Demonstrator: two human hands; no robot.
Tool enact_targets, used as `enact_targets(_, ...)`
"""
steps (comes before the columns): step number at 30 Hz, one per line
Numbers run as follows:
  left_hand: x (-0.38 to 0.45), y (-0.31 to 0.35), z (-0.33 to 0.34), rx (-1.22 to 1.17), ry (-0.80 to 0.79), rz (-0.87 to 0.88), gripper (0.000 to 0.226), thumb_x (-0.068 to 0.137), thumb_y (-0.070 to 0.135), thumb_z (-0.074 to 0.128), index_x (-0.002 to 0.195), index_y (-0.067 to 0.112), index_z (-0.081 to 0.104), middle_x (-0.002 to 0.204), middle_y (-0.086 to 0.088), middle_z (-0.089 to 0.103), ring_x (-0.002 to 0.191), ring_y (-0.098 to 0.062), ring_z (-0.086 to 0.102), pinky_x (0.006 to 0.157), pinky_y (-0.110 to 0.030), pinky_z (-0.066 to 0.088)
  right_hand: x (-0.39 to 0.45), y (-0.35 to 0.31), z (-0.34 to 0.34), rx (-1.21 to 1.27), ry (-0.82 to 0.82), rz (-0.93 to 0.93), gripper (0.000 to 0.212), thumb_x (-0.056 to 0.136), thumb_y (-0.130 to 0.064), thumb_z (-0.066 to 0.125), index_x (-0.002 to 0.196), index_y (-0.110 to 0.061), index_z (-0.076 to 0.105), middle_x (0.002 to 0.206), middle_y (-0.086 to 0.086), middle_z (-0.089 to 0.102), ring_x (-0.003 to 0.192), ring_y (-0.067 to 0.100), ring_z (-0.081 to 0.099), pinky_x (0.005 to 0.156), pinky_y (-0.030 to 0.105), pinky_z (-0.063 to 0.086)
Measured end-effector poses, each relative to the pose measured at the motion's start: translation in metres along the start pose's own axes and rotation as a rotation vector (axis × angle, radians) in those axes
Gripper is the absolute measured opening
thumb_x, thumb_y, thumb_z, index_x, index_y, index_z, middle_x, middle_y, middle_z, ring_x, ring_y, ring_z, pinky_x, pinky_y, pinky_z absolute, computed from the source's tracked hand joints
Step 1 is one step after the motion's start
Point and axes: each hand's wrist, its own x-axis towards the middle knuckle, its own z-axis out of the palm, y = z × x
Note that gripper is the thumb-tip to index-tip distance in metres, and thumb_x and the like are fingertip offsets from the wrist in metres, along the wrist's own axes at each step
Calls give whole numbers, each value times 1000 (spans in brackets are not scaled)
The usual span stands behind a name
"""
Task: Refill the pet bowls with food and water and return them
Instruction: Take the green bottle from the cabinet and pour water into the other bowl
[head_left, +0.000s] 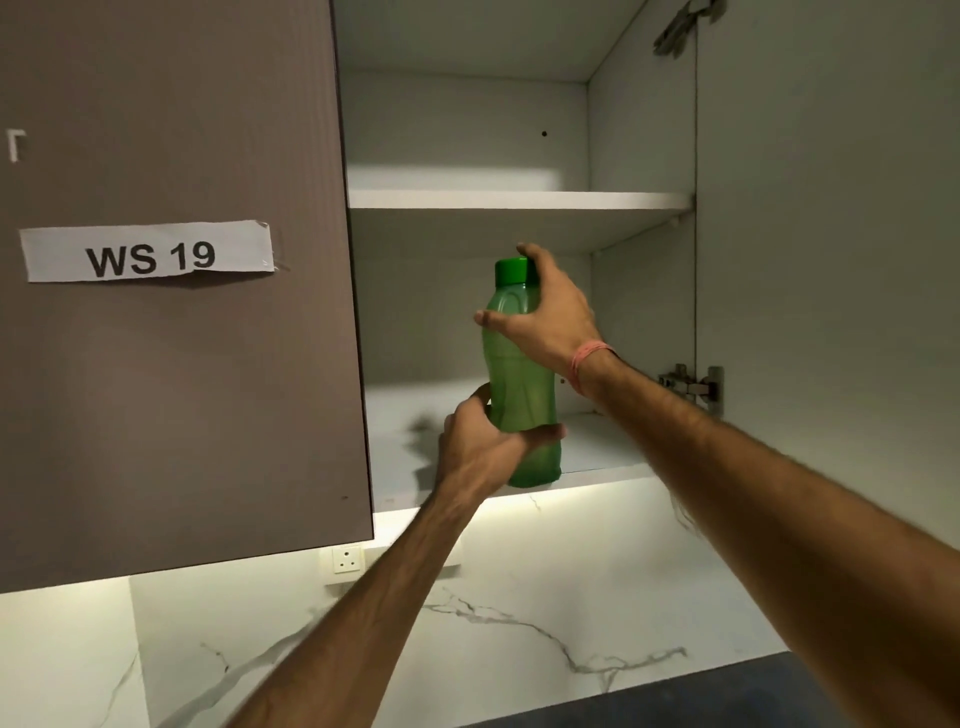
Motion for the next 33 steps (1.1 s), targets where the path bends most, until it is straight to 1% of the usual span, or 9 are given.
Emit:
enact_targets(4,-39,17,2,-25,-6,39,98,45,71,100,129,34,67,108,15,78,99,-17,76,86,-43,68,-25,-9,-25,1,28,-41,102,77,-49,93,160,-34,37,145,5,54,129,25,56,111,55,53)
enact_targets(8,-85,21,17,-117,-48,32,100,44,70,101,131,34,67,108,14,81,101,-18,78,92,-45,66,-61,-7,-51,-40,12,-58,98,75,-53,93,157,-33,43,144,3,55,128,25,58,109,55,55)
enact_targets(11,-121,10,34,-115,-74,24,97,47,67,101,131,34,67,108,16,80,101,-14,77,94,-43,64,-98,5,-69,-56,-27,-25,91,77,-50,93,153,-28,48,141,2,58,124,23,61,105,49,58)
enact_targets(16,-190,-37,79,-65,-154,-50,109,47,78,97,141,36,59,120,12,81,105,-13,79,93,-45,66,-178,52,-83,-44,-83,107,81,85,-37,90,152,-19,49,142,1,62,121,16,61,105,37,57)
enact_targets(18,-217,-62,98,-63,-187,-104,113,46,82,95,143,38,58,122,11,81,105,-13,80,92,-45,67,-212,76,-79,-74,-129,171,81,86,-34,89,154,-17,48,142,3,62,122,17,61,107,36,55)
enact_targets(21,-254,-96,123,-48,-234,-178,109,46,77,98,141,38,60,123,10,81,107,-12,79,92,-44,67,-260,116,-74,-156,-171,238,81,84,-37,92,151,-14,52,140,4,63,124,20,62,111,38,53)
enact_targets(25,-296,-138,147,-33,-312,-298,105,47,70,102,138,39,60,120,15,79,107,-6,77,93,-42,67,-320,163,-74,-150,-202,327,74,80,-31,95,142,-10,61,128,3,67,115,18,65,106,35,55)
enact_targets(30,-337,-176,170,49,-384,-402,94,51,67,100,131,37,60,114,17,75,107,-9,73,93,-42,65,-380,207,-71,-64,-258,456,63,80,-22,96,134,-13,64,126,0,69,114,16,68,103,37,59)
enact_targets(33,-352,-193,181,67,-414,-436,94,55,64,100,133,33,58,115,14,75,105,-12,74,90,-43,65,-403,226,-66,-55,-267,506,58,81,-18,94,131,-17,64,123,-3,70,114,15,68,104,38,58)
